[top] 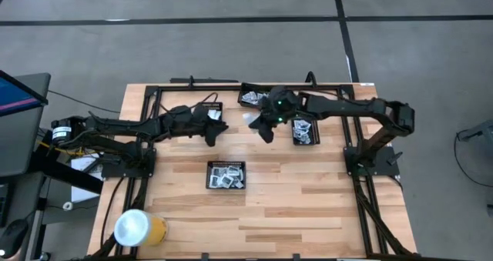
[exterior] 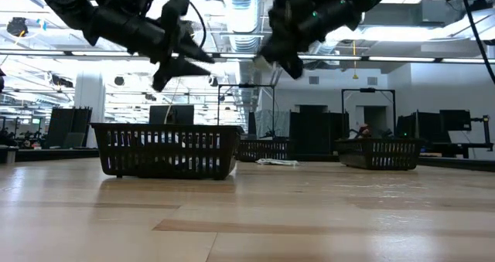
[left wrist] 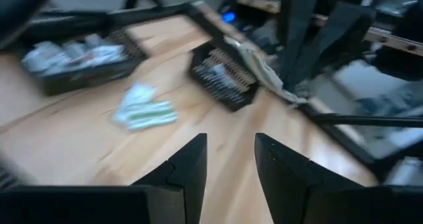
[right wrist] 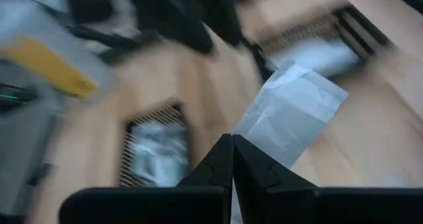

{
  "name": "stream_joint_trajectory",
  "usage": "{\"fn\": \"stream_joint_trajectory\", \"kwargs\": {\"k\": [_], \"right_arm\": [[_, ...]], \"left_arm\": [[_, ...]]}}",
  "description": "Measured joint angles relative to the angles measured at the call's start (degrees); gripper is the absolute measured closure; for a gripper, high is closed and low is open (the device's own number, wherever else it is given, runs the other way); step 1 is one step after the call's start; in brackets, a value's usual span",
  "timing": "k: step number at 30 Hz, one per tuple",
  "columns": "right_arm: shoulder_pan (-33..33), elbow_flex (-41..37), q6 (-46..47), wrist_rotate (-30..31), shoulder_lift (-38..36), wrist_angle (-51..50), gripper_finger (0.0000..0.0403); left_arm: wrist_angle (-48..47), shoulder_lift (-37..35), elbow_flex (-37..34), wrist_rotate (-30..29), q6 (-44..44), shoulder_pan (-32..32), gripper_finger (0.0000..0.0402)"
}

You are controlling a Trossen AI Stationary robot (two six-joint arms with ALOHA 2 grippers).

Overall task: Pick & Place First Aid Supplies
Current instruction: Put the green bandage into the left black bin

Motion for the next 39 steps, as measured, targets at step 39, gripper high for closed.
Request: {"fn": "stream_joint_trajectory", "kwargs": {"k": [39], "right_arm": [[7.81,0.00,1.75,-19.34,-0.13,17.45,0.0403]], "left_arm": [[17.34,0.02,0.00,10.65,65.97,-6.55,0.0274]]}}
